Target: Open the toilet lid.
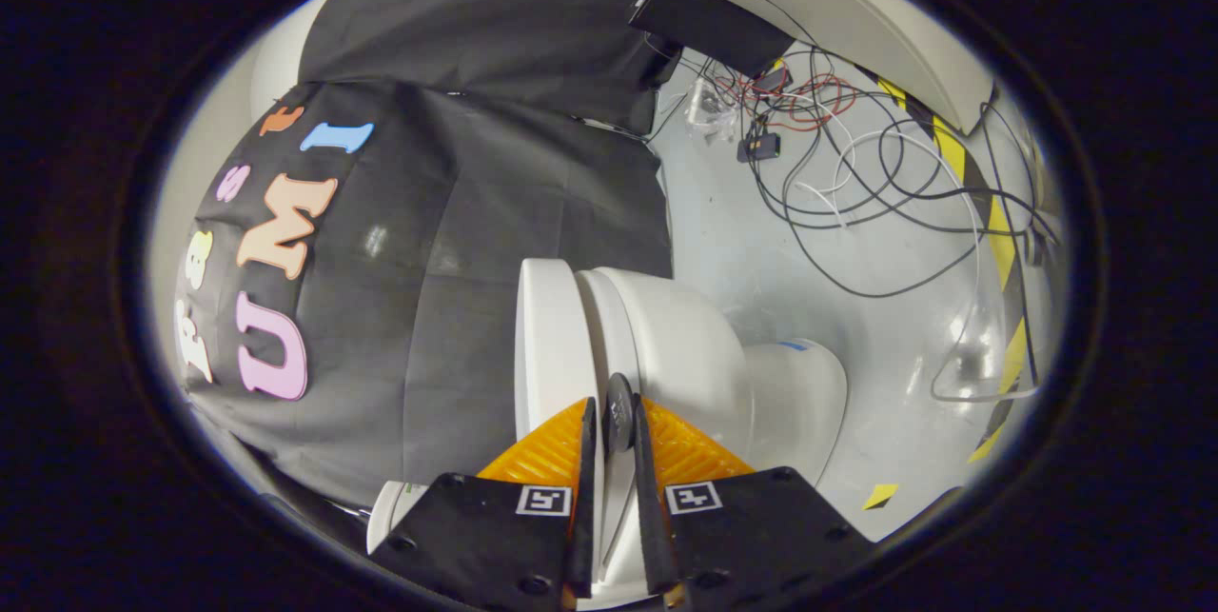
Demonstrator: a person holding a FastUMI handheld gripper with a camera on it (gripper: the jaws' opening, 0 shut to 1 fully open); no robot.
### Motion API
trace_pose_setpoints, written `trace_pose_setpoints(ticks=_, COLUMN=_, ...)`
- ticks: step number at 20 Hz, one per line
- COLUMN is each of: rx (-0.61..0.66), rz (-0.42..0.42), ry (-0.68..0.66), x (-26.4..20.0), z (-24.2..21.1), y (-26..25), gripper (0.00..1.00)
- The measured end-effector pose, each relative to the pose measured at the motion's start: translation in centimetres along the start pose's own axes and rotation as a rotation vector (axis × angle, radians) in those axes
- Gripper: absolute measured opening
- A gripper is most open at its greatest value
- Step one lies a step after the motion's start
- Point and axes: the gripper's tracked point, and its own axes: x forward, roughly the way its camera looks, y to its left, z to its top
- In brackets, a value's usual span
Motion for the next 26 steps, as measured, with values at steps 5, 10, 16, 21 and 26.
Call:
trace_pose_setpoints(ticks=5, rx=-0.042, rz=0.013, ry=0.001, x=-0.2, z=0.0, y=0.8, gripper=0.22)
trace_pose_setpoints(ticks=10, rx=-0.122, rz=0.036, ry=0.004, x=-0.6, z=0.2, y=2.1, gripper=0.22)
trace_pose_setpoints(ticks=16, rx=-0.234, rz=0.094, ry=0.010, x=-1.5, z=0.5, y=4.9, gripper=0.22)
trace_pose_setpoints(ticks=21, rx=-0.387, rz=0.180, ry=0.031, x=-2.1, z=0.7, y=8.9, gripper=0.22)
trace_pose_setpoints(ticks=26, rx=-0.530, rz=0.263, ry=0.061, x=-2.6, z=0.6, y=12.4, gripper=0.22)
